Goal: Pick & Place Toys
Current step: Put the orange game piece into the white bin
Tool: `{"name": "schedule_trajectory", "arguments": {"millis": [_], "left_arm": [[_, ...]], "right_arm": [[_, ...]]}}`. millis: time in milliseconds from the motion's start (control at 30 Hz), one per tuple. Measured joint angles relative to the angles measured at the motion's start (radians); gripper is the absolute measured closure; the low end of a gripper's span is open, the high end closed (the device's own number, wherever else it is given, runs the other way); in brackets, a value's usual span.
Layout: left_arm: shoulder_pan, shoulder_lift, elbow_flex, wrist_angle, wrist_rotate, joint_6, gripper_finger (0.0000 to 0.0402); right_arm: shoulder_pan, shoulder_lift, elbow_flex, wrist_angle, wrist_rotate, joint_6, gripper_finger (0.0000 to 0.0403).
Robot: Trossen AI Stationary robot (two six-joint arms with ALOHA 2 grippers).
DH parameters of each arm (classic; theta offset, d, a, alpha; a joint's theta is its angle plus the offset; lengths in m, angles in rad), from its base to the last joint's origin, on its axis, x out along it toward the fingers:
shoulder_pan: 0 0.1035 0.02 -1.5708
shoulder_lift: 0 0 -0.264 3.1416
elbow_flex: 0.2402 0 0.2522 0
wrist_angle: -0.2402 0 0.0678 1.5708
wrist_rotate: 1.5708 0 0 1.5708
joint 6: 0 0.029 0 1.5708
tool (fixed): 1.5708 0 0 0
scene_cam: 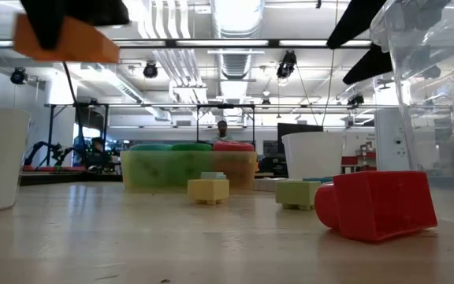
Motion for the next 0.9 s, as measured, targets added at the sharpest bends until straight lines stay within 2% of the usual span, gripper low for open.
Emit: {"name": "schedule_trajectory", "arguments": {"millis": [167, 333, 433, 633, 900], "left_arm": [[-0.107, -0.055, 0.004, -0.022, -0.012, -0.376, 0.0284], [-0.221, -0.100, -0.041, -0.033, -0.012, -0.787, 0.0284], [-0.279, -0.109, -0.073, -0.043, -0.012, -0.966, 0.0284], [-0.343, -0.109, -0.179, -0.046, 0.078, -1.143, 0.0284], [-0.352, -0.109, -0.304, 0.009, 0.200, -1.149, 0.0284]], "right_arm": [[-0.019, 0.047, 0.041, 0.006, -0.006, -0.030, 0.0039], [-0.058, 0.055, 0.121, 0.010, 0.001, -0.183, 0.0039], [-0.060, 0.059, 0.148, 0.011, 0.034, -0.240, 0.0039], [-0.079, 0.065, 0.163, 0.008, 0.050, -0.311, 0.0039], [-0.135, 0.064, 0.180, 0.009, 0.046, -0.389, 0.0039]]}}
